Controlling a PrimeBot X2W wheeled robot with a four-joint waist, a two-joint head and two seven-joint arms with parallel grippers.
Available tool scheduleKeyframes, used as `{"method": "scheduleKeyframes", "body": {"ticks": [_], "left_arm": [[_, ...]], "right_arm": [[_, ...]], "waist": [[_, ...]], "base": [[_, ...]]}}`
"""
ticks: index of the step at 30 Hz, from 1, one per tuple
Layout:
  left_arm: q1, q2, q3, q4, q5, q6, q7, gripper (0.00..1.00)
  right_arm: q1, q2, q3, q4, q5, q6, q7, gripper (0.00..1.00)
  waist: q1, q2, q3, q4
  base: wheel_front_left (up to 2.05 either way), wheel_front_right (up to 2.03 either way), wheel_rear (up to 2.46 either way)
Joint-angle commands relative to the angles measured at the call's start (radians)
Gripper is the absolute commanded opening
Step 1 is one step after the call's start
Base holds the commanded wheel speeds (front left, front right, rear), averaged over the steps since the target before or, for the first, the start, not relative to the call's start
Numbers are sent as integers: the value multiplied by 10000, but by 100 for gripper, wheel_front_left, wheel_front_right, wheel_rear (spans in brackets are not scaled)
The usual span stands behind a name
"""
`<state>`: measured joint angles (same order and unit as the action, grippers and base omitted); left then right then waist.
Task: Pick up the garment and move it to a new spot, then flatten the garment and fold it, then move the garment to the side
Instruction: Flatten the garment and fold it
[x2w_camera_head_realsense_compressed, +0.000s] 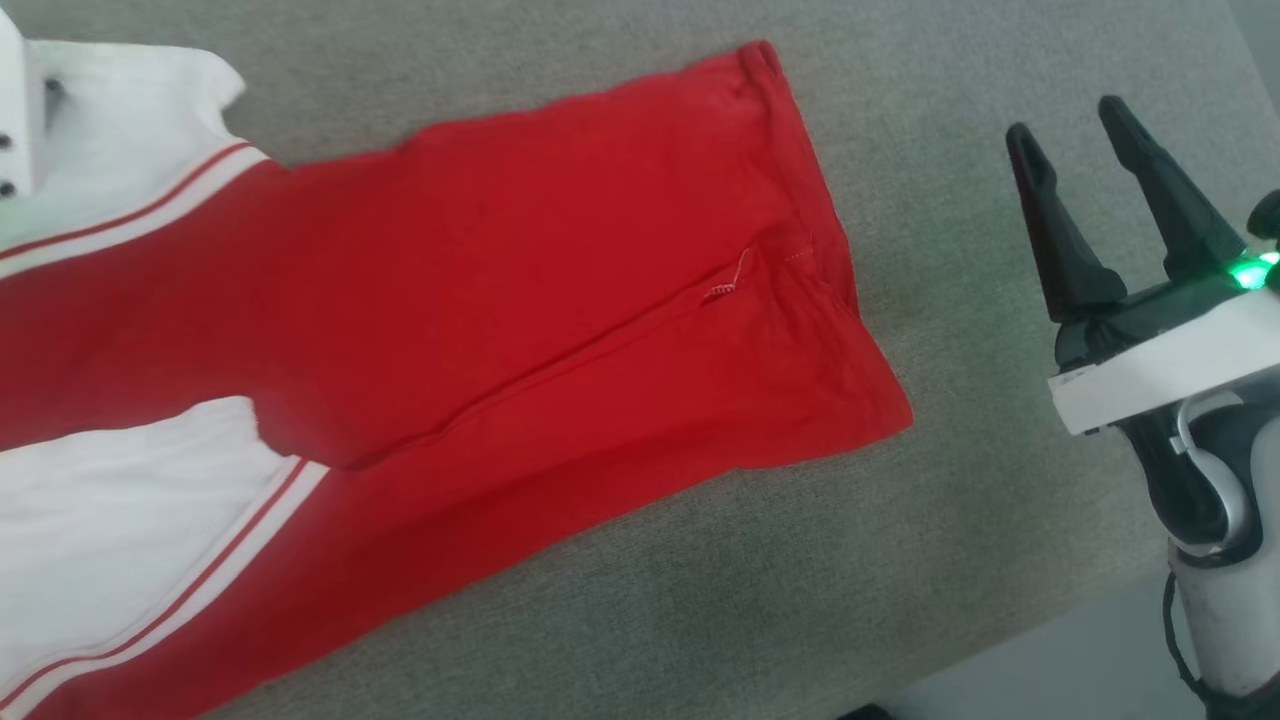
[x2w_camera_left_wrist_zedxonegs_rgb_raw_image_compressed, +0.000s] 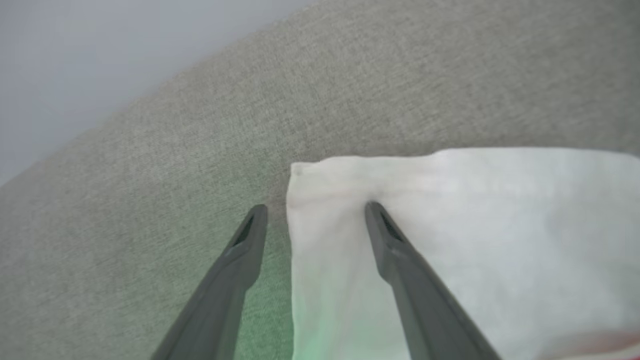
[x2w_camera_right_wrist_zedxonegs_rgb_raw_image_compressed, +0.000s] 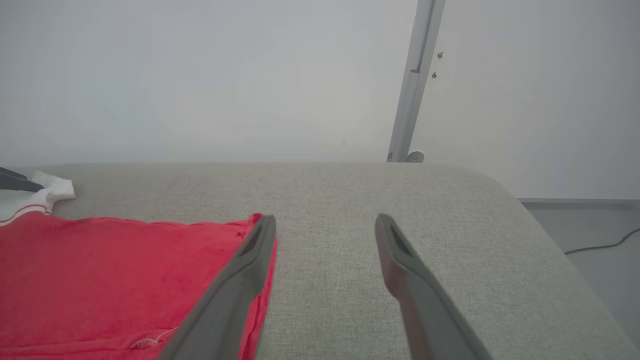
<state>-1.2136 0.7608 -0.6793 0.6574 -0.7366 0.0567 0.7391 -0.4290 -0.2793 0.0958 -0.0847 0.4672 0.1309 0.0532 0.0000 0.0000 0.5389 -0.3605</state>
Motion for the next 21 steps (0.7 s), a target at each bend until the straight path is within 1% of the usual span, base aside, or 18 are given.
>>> {"method": "scheduleKeyframes", "body": {"ticks": [1,5,7,8,9,11,15,17,18,20,21], "left_arm": [[-70,-24,-40,156,36,-7,92,100],[-213,-203,-82,777,-26,161,403,100],[-126,-413,-114,1145,-231,312,942,100],[-7,-526,-172,1318,-394,315,1398,32],[52,-645,-124,1437,-573,472,1670,0],[-43,-883,-82,1466,-643,645,1935,0],[-221,-1096,-169,1268,-648,729,2092,0],[-370,-1208,-204,1167,-616,718,2069,0],[-443,-1278,-218,1125,-579,709,2019,0],[-619,-1400,-247,1065,-561,594,1918,0],[-710,-1454,-242,1079,-555,616,1863,0]], "right_arm": [[-108,-26,53,32,69,-4,42,100],[-264,-189,285,57,300,-4,180,100],[-290,-260,427,83,474,-4,332,100],[-309,-297,499,90,557,-4,422,100],[-331,-333,568,109,684,-4,549,100],[-490,-446,694,131,815,-4,814,100],[-1010,-562,897,345,1016,-4,1473,100],[-1416,-556,1061,519,1165,-4,1847,100],[-1663,-667,1175,615,1087,-4,2039,100],[-2156,-613,1372,881,1272,-4,2381,100],[-2434,-702,1487,1054,1164,-4,2550,100]], "waist": [[0,0,166,-118],[0,0,382,-179],[0,0,446,-157],[0,0,453,-140],[0,0,465,-115],[0,0,501,-38],[0,0,576,175],[0,0,622,288],[0,0,644,352],[0,0,693,481],[0,0,716,544]], "base": [[0,0,0],[0,0,0],[0,0,0],[0,0,0],[0,0,0],[0,0,0],[0,0,0],[0,0,0],[0,0,0],[0,0,0],[0,0,0]]}}
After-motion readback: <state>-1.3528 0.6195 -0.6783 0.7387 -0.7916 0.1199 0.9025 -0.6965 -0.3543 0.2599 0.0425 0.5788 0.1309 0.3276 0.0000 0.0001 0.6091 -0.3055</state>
